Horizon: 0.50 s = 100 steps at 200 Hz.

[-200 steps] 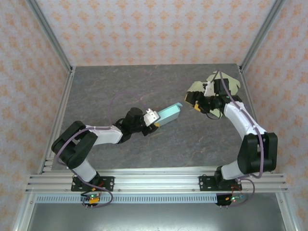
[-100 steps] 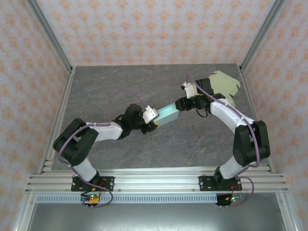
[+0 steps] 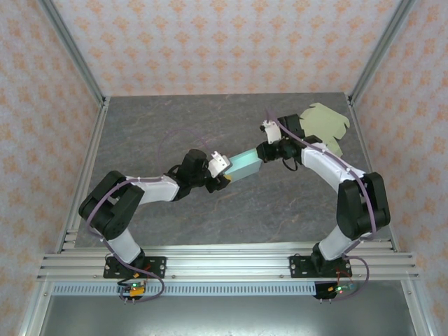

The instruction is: Fold the paper box

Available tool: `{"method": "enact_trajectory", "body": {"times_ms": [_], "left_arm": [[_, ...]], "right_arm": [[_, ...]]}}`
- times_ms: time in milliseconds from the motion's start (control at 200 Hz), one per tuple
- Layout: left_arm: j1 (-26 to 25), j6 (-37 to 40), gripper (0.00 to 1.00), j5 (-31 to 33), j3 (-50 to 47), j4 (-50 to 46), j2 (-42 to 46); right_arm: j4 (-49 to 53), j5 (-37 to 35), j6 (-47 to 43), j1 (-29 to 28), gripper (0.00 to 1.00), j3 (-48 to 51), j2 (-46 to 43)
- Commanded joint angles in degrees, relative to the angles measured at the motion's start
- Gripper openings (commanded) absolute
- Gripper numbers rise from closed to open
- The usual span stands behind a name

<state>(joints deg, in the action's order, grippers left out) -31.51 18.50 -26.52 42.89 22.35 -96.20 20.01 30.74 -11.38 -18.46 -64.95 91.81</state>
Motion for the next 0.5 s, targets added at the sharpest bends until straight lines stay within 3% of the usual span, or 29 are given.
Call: {"method": "enact_trajectory", "body": {"times_ms": [0, 130, 370, 496], "left_arm": [[0.8, -1.9, 0.47, 4.5, 2.6, -1.4, -0.3], [0.9, -2.5, 0.49, 5.9, 2.5, -0.7, -0.8], [2.6, -8.5, 0.65, 9.0, -0.7, 4.1, 2.4], [3.1, -9.7, 0.67, 6.8, -1.5, 1.1, 6.3]], "right_arm": [[-0.8, -7.4, 10.4, -1.5, 0.12, 2.2, -2.8], [-3.3, -9.7, 13.8, -2.4, 0.12, 4.7, -3.7], [-3.4, -14.1, 14.6, -2.9, 0.11, 6.2, -4.0], [-5.5, -14.3, 17.7, -3.6, 0.11, 7.4, -4.0]]}}
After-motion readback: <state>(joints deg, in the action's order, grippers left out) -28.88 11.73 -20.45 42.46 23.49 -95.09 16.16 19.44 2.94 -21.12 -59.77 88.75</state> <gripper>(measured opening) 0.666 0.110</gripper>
